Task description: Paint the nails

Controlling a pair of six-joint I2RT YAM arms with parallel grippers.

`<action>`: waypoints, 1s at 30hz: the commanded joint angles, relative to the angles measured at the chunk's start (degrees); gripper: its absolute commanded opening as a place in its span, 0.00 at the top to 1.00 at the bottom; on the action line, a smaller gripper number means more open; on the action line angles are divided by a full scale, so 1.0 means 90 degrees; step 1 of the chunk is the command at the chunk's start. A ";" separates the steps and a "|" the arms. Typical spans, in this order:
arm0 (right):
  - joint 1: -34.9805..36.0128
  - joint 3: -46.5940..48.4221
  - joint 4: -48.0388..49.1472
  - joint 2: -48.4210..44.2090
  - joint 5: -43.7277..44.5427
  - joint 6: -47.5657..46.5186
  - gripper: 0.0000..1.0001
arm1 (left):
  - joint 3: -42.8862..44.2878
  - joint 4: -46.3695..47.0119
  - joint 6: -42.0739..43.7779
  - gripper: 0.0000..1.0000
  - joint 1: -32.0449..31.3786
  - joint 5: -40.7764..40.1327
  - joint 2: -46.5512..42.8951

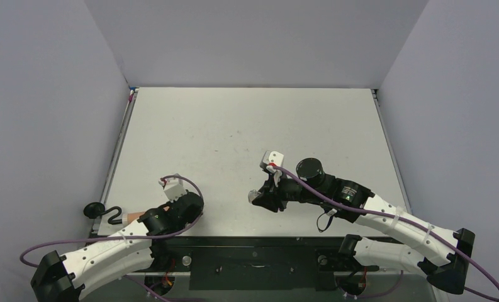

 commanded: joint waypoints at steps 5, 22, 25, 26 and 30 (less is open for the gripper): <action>0.0025 -0.0026 0.0408 -0.0031 -0.0081 0.0035 1.00 | 0.0049 0.0314 0.0106 1.00 0.0003 -0.0040 0.0108; 0.0025 -0.0037 0.0457 -0.0002 -0.0111 0.0043 1.00 | 0.0233 -0.0696 -0.0288 1.00 0.0001 -0.0368 -0.0426; 0.0030 -0.0027 0.0457 0.0000 -0.0115 0.0043 1.00 | 0.0241 -0.0792 -0.0338 1.00 -0.0002 -0.0383 -0.0487; 0.0030 -0.0027 0.0457 -0.0001 -0.0120 0.0043 1.00 | 0.0249 -0.0809 -0.0347 1.00 -0.0006 -0.0384 -0.0492; 0.0030 -0.0027 0.0453 -0.0014 -0.0111 0.0043 1.00 | 0.0257 -0.0849 -0.0336 1.00 -0.0002 -0.0319 -0.0527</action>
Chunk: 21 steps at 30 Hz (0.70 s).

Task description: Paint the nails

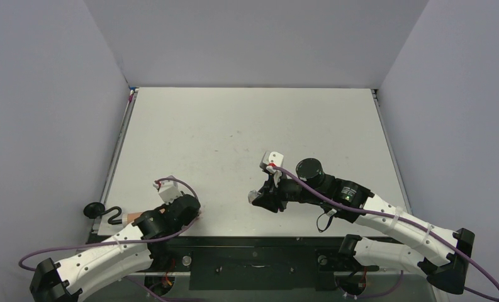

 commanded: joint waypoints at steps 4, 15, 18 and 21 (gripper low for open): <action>0.0024 0.0018 0.0418 0.0003 -0.0098 0.0021 1.00 | 0.0228 -0.0102 0.0082 1.00 0.0003 -0.0039 -0.0154; 0.0028 0.0015 0.0423 0.0022 -0.0116 0.0013 1.00 | 0.0094 0.0189 0.0408 1.00 -0.0006 0.0136 -0.0633; 0.0030 0.0014 0.0428 0.0031 -0.0118 0.0011 1.00 | 0.0084 0.0159 0.0349 1.00 0.0001 0.0183 -0.0463; 0.0024 0.0001 0.0429 0.0026 -0.0108 0.0011 1.00 | 0.0105 0.0151 0.0287 1.00 0.0000 0.0163 -0.0345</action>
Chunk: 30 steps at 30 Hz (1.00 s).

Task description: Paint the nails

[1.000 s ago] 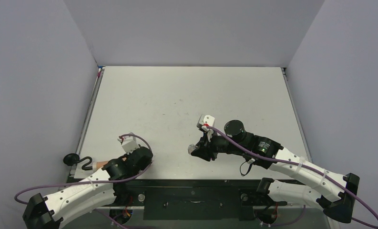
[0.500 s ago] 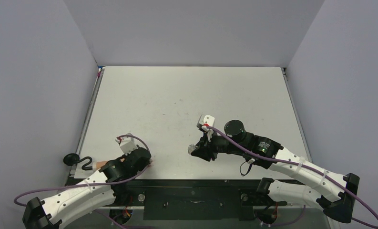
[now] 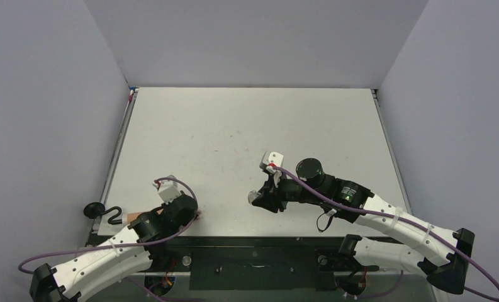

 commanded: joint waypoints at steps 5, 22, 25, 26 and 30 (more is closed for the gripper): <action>0.0025 -0.0034 0.0433 0.0008 -0.0068 0.0023 1.00 | 0.0134 0.0145 -0.0039 1.00 0.0002 -0.0056 0.0377; 0.0023 -0.0114 0.0443 0.0048 -0.0017 -0.0004 1.00 | 0.0149 0.0689 0.0221 1.00 0.0001 -0.0058 0.0893; 0.0018 -0.0108 0.0443 0.0045 -0.0018 -0.0006 1.00 | 0.0091 0.0795 0.0226 1.00 0.0002 0.0007 0.0917; 0.0019 -0.0113 0.0443 0.0039 -0.0019 -0.0006 1.00 | 0.0077 0.0870 0.0233 1.00 0.0000 0.0039 0.0904; 0.0020 -0.0126 0.0448 0.0028 -0.0014 -0.0009 1.00 | 0.0028 0.1061 0.0332 1.00 0.0000 0.0102 0.0867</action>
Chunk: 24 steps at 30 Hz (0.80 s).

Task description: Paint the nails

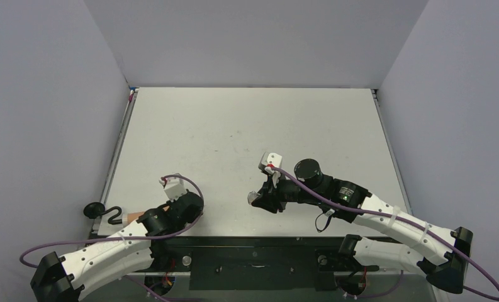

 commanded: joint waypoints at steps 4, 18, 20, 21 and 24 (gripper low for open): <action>0.0020 -0.0044 0.0353 -0.0054 -0.0009 -0.0006 1.00 | 0.0008 0.0486 0.0181 1.00 -0.0002 0.0119 0.0046; 0.0020 -0.0065 0.0353 -0.0063 -0.0028 -0.0006 1.00 | 0.0098 -0.0194 -0.0274 1.00 0.0002 -0.0165 -0.0196; 0.0015 -0.0064 0.0353 -0.0065 -0.0025 -0.0013 1.00 | 0.0154 -0.0353 -0.0329 1.00 -0.0006 -0.0204 -0.0192; 0.0019 -0.0064 0.0353 -0.0073 -0.0014 -0.0015 1.00 | 0.0175 -0.0435 -0.0334 1.00 -0.0006 -0.0217 -0.0218; 0.0020 -0.0066 0.0339 -0.0087 -0.0008 -0.0021 1.00 | 0.0185 -0.0579 -0.0400 1.00 -0.0007 -0.0247 -0.0330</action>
